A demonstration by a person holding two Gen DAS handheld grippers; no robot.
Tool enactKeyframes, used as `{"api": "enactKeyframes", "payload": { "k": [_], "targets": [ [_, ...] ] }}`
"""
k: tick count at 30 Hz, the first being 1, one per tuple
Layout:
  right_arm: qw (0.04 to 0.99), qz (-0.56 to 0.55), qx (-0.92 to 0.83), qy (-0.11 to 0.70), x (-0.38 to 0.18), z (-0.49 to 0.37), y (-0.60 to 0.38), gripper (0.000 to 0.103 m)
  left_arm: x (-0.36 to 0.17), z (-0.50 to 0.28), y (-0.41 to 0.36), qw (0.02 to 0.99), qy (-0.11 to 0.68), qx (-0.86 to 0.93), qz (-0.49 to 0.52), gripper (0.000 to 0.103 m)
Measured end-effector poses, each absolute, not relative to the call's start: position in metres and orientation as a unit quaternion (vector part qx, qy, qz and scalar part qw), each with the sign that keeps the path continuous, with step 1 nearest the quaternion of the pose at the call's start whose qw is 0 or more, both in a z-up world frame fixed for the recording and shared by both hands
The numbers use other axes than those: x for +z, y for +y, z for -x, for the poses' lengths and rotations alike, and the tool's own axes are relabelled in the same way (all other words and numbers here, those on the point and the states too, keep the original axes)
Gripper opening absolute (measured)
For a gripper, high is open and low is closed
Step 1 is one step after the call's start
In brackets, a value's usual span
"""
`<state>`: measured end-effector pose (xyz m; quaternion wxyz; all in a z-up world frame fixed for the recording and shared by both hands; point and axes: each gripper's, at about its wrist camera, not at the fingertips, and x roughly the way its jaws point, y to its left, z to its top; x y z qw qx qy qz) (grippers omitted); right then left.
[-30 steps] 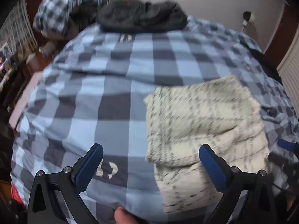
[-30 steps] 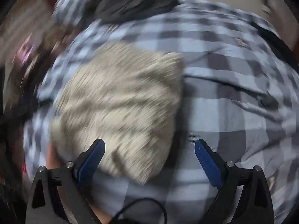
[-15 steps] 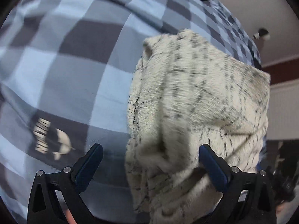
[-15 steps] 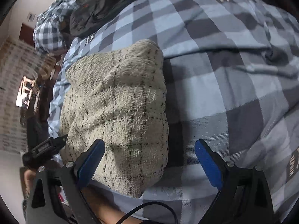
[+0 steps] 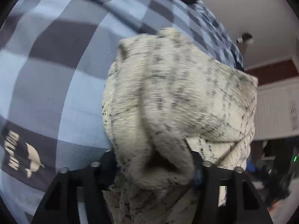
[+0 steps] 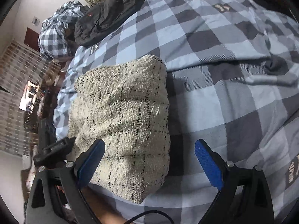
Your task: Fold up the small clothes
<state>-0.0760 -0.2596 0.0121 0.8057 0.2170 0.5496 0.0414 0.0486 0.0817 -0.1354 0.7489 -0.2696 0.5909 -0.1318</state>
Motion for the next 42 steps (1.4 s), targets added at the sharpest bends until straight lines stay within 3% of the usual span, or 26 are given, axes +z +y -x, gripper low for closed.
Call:
{"api": "enactKeyframes", "payload": {
  "k": [4, 14, 19, 21, 31, 38, 40, 42],
  "targets": [
    [0.793, -0.233, 0.045, 0.562, 0.004, 0.067, -0.268, 0.095, -0.118, -0.043, 0.062, 0.778, 0.583, -0.124, 0.199, 0.042],
    [0.751, -0.246, 0.086, 0.607, -0.027, 0.040, -0.269, 0.095, -0.110, -0.054, 0.052, 0.783, 0.588, -0.115, 0.169, 0.041],
    [0.708, -0.324, 0.125, 0.614, -0.047, 0.030, -0.274, 0.095, -0.108, -0.051, 0.051, 0.787, 0.587, -0.109, 0.154, 0.041],
    [0.677, -0.370, 0.132, 0.622, -0.060, 0.030, -0.276, 0.102, -0.109, -0.052, 0.052, 0.786, 0.588, -0.107, 0.157, 0.041],
    [0.656, -0.413, 0.151, 0.614, -0.069, 0.032, -0.265, 0.102, -0.114, -0.051, 0.061, 0.779, 0.592, -0.105, 0.179, 0.041],
    [0.661, -0.409, 0.165, 0.607, -0.075, 0.038, -0.267, 0.102, -0.131, -0.050, 0.084, 0.754, 0.594, -0.110, 0.257, 0.041],
    [0.668, -0.396, 0.166, 0.608, -0.069, 0.039, -0.266, 0.099, -0.135, -0.048, 0.090, 0.748, 0.590, -0.113, 0.282, 0.041],
    [0.678, -0.386, 0.160, 0.605, -0.062, 0.041, -0.265, 0.086, -0.135, -0.046, 0.091, 0.752, 0.584, -0.114, 0.285, 0.040]
  ]
}}
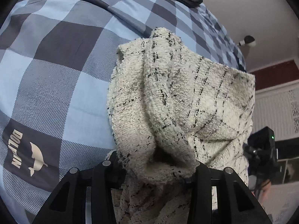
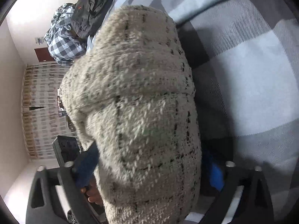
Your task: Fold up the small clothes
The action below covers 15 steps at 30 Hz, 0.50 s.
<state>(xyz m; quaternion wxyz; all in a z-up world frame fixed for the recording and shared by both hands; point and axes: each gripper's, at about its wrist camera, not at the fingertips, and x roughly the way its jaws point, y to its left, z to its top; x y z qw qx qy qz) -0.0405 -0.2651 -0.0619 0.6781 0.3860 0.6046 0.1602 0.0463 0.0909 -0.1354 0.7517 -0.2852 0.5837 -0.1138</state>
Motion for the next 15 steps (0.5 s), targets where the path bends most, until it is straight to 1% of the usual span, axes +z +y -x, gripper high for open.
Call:
{"api": "enactKeyframes", "payload": {
  "k": [2, 6, 8, 12, 15],
  "targets": [
    [0.692, -0.376, 0.152, 0.597, -0.053, 0.045, -0.264, 0.080, -0.132, -0.043, 0.087, 0.764, 0.576, -0.109, 0.271, 0.039],
    [0.718, -0.362, 0.144, 0.577, -0.034, 0.051, -0.258, 0.073, -0.115, -0.037, 0.083, 0.786, 0.552, -0.091, 0.262, 0.033],
    [0.727, -0.370, 0.150, 0.559, -0.021, 0.052, -0.260, 0.071, -0.102, -0.038, 0.084, 0.800, 0.534, -0.093, 0.257, 0.031],
    [0.759, -0.359, 0.168, 0.517, 0.008, 0.045, -0.265, 0.071, -0.073, -0.052, 0.078, 0.831, 0.487, -0.105, 0.246, 0.030],
    [0.781, -0.348, 0.168, 0.491, 0.022, 0.035, -0.276, 0.071, -0.066, -0.076, 0.068, 0.839, 0.474, -0.117, 0.239, 0.030]
  ]
}}
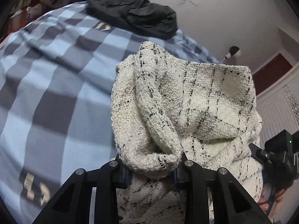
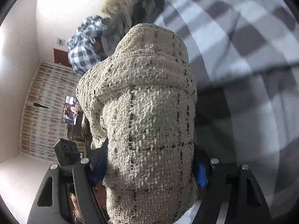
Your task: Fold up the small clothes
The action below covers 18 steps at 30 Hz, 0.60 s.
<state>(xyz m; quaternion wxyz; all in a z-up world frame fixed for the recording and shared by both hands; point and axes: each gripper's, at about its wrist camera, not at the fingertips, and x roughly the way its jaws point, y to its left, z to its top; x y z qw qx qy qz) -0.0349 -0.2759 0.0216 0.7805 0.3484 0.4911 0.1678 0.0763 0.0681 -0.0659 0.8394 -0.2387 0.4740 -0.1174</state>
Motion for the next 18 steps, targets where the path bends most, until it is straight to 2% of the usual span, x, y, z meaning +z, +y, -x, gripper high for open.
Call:
{"api": "enactKeyframes", "payload": {
  "k": [8, 12, 14, 18],
  "targets": [
    [0.779, -0.352, 0.118, 0.505, -0.016, 0.007, -0.310, 0.070, -0.114, -0.143, 0.042, 0.819, 0.511, -0.126, 0.231, 0.030],
    [0.755, -0.414, 0.124, 0.494, -0.047, -0.005, -0.337, 0.071, -0.121, -0.161, 0.051, 0.816, 0.492, -0.141, 0.269, 0.030],
    [0.753, -0.429, 0.129, 0.482, -0.049, -0.008, -0.344, 0.071, -0.123, -0.171, 0.051, 0.815, 0.491, -0.140, 0.273, 0.030],
    [0.773, -0.389, 0.123, 0.486, -0.040, -0.006, -0.332, 0.075, -0.130, -0.178, 0.047, 0.813, 0.497, -0.130, 0.274, 0.031]
  ]
}}
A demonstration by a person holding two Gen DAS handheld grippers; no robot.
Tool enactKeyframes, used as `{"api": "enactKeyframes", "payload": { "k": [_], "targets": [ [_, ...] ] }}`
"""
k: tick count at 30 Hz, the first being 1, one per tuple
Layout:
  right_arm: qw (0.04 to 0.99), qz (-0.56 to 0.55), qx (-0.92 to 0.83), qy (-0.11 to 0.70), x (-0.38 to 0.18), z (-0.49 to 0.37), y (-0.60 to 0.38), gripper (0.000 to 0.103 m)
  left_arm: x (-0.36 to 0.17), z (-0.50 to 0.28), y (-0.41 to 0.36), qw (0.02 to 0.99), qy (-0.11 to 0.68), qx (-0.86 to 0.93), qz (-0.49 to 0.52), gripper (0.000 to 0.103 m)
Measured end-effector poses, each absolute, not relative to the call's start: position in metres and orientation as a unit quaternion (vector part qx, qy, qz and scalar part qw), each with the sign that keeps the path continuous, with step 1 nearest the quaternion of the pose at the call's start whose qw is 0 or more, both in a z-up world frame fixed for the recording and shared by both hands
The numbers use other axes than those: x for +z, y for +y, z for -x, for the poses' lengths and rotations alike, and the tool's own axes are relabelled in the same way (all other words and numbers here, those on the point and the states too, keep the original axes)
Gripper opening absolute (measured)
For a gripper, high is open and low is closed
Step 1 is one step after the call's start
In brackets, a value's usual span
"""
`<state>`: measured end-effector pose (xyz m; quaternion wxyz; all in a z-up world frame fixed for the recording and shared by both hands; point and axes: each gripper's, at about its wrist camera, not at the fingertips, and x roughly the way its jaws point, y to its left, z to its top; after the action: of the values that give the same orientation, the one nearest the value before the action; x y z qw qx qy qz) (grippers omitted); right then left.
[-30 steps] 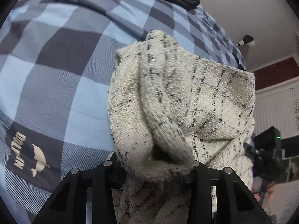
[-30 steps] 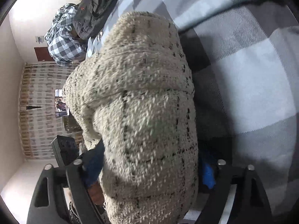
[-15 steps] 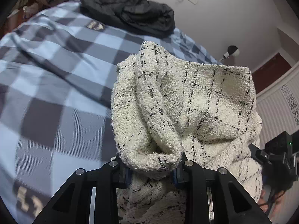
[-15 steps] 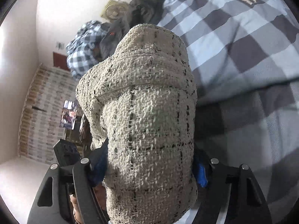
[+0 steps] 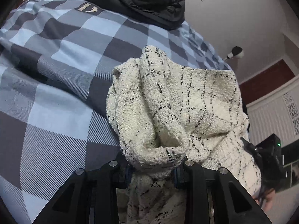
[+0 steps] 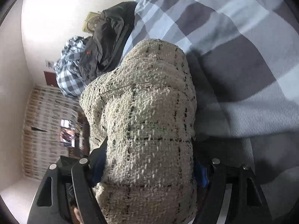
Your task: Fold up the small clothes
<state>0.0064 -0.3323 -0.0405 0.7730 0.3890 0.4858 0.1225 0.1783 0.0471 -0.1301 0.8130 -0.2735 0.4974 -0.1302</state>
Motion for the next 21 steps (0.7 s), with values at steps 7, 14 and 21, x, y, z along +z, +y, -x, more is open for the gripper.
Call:
{"api": "enactKeyframes", "payload": {
  "k": [7, 14, 21],
  "targets": [
    [0.777, -0.398, 0.091, 0.479, -0.032, -0.016, -0.317, 0.081, -0.122, -0.174, 0.061, 0.800, 0.498, -0.144, 0.301, 0.034],
    [0.886, -0.326, -0.044, 0.327, 0.059, 0.044, -0.326, 0.102, -0.047, -0.118, 0.126, 0.871, 0.393, -0.036, 0.291, 0.087],
    [0.936, -0.168, -0.045, 0.305, 0.122, 0.110, -0.282, 0.102, 0.016, -0.024, 0.119, 0.942, 0.301, 0.059, 0.140, 0.103]
  ]
}}
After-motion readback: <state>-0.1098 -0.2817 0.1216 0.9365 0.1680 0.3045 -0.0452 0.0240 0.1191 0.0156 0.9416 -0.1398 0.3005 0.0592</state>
